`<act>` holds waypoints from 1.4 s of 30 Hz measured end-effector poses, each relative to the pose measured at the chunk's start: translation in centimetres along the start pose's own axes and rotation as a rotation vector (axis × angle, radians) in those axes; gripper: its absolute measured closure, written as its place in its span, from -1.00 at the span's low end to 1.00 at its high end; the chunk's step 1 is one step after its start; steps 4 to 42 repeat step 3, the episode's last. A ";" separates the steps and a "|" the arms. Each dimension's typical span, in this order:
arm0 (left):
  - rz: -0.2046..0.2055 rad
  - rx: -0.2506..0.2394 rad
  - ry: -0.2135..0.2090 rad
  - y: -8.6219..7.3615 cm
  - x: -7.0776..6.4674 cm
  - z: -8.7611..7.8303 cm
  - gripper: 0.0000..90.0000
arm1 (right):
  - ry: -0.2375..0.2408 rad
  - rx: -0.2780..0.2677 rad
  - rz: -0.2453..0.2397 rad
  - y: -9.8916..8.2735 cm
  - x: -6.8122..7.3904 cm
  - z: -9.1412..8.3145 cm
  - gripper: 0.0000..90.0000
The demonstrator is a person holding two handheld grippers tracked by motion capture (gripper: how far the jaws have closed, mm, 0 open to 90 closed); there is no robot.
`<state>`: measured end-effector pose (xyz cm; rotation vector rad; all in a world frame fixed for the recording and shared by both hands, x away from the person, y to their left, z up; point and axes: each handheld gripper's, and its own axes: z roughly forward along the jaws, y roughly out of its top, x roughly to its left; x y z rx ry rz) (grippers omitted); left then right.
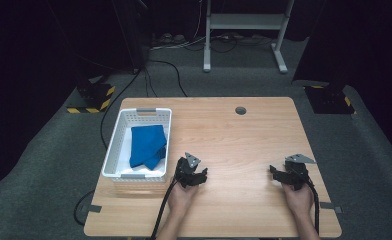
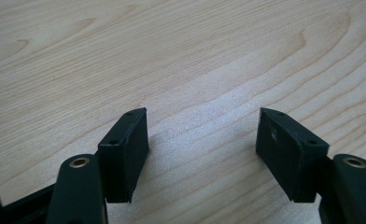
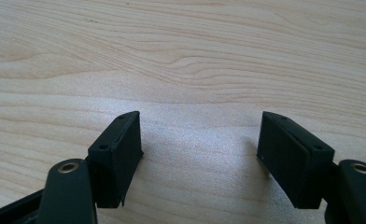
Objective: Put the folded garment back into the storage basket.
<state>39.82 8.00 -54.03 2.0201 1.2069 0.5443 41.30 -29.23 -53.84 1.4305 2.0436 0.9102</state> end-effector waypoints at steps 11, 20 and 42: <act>0.000 0.000 0.000 0.0 0.0 0.0 -0.23 | 0.001 0.000 -0.002 0.0 0.0 0.0 -0.32; 0.000 0.000 0.000 0.0 0.0 0.0 -0.23 | 0.001 0.000 -0.002 0.0 0.0 0.0 -0.32; 0.000 0.000 0.000 0.0 0.0 0.0 -0.23 | 0.001 0.000 -0.002 0.0 0.0 0.0 -0.32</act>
